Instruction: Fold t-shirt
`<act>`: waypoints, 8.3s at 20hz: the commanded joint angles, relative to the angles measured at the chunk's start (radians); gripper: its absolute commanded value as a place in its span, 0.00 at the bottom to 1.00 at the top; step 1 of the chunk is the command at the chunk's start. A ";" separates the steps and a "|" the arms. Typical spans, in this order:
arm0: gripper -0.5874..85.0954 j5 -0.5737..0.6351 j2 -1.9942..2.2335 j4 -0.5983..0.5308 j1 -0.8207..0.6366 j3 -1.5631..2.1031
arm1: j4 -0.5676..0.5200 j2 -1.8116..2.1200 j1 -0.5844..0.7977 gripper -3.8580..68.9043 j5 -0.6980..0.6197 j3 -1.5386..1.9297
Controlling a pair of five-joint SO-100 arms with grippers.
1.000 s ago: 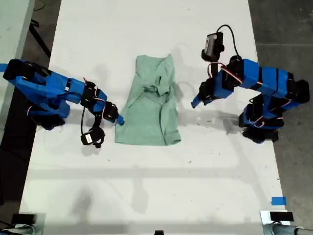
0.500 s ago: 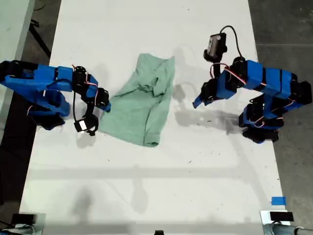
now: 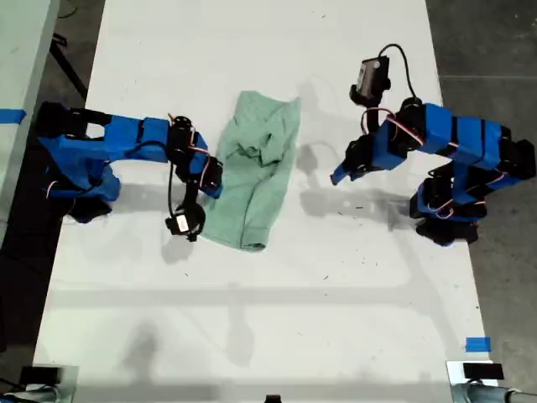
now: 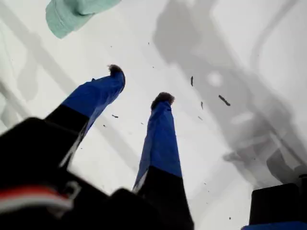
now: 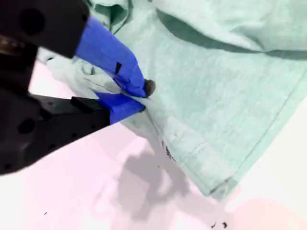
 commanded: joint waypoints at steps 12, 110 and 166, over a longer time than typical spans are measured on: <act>0.37 0.104 -0.337 0.192 -0.023 -0.669 | -0.041 0.081 -0.012 0.27 0.037 0.035; 0.03 0.494 0.879 -0.058 -0.407 0.258 | -0.081 0.566 0.448 0.18 -0.138 0.281; 0.01 0.104 1.977 -0.147 -0.195 1.566 | -0.551 -0.957 0.239 0.04 -0.426 -0.563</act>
